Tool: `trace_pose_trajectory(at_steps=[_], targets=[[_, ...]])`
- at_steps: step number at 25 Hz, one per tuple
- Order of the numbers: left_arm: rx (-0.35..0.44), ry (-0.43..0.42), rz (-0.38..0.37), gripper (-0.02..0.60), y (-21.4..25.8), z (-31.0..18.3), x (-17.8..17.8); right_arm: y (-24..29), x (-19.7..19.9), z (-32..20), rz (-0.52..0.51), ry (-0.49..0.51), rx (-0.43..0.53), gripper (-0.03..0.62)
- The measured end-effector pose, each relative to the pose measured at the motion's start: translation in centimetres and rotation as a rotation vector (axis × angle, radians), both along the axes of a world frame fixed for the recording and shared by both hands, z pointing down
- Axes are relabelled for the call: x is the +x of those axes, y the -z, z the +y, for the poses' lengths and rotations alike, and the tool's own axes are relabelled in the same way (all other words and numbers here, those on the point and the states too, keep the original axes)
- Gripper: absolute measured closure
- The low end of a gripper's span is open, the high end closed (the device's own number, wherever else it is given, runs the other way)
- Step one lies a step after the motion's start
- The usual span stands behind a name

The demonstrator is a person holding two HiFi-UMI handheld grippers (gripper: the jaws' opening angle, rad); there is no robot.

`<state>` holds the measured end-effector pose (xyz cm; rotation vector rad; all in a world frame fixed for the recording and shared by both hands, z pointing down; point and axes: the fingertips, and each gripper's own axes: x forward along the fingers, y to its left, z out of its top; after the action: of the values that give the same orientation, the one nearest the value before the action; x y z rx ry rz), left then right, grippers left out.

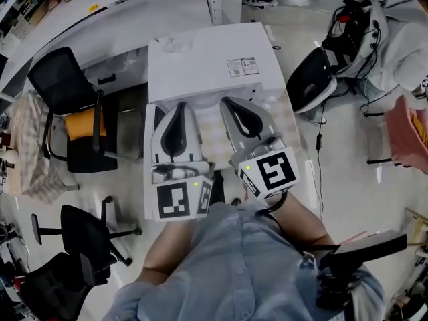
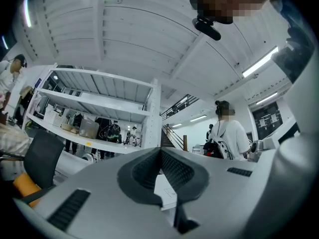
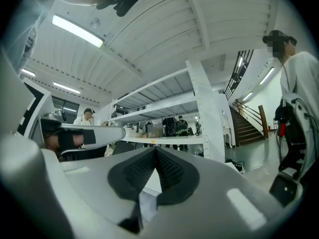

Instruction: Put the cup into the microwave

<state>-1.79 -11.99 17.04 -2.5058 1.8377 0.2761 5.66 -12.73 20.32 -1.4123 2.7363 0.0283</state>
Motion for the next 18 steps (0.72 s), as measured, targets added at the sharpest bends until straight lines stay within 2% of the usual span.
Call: trace_pose_trajectory(at_steps=[18], targets=[[-0.087, 0.087, 0.016, 0.575, -4.2, -12.3, -6.1, -5.1, -5.8, -12.5, 0.021, 0.071, -0.103, 0.591]])
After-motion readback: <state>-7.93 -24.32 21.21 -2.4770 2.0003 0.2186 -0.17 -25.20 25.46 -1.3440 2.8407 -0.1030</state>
